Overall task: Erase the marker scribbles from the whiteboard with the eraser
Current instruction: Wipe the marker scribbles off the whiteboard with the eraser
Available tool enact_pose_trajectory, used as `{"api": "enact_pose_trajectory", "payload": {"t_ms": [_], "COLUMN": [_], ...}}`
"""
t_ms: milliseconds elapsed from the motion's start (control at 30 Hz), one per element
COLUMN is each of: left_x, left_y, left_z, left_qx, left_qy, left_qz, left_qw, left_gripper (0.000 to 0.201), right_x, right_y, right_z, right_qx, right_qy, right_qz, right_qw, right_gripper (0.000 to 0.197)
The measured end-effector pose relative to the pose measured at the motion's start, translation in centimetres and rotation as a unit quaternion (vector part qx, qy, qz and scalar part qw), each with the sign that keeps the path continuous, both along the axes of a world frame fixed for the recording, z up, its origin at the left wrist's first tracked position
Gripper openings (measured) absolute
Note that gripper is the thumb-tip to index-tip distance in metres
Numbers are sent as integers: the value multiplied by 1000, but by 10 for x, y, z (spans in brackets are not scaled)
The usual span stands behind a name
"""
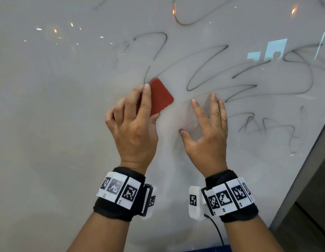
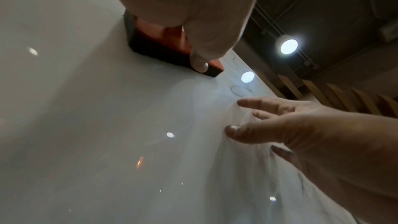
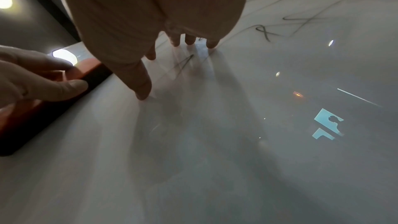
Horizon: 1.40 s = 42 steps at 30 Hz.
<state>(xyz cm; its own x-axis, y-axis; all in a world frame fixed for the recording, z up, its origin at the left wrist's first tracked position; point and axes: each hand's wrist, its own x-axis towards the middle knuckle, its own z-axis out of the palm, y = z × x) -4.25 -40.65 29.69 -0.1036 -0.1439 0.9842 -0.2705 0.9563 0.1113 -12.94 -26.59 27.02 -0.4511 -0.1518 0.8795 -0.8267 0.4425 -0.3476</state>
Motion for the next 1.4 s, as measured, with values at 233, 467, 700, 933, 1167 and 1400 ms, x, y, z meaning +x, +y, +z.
{"api": "enact_pose_trajectory", "payload": {"t_ms": [233,467,700,933,1167,1400], "left_x": [2,10,12,8,7,9], "left_y": [-3,-6,-16,-11,-12,-25], "left_z": [1,23,24,32,73,83], "left_qx": [-83,4,-130,-198,-33,-152], "left_qy": [-54,-18,-86,-105,-23,-76], "left_qz": [-6,7,19,7,17,35], "left_qw": [995,1000,988,974,999,985], "left_gripper": [60,65,62,59,67,63], "right_x": [0,2,2,1,-3,-6], "right_y": [1,3,8,15,12,15], "right_z": [1,4,6,25,45,44], "right_qx": [9,23,49,82,87,91], "right_qy": [-4,0,31,41,61,64], "right_qz": [-12,-27,-65,-73,-59,-58], "right_qw": [1000,999,996,993,993,992], "right_gripper": [80,82,82,74,74,74]}}
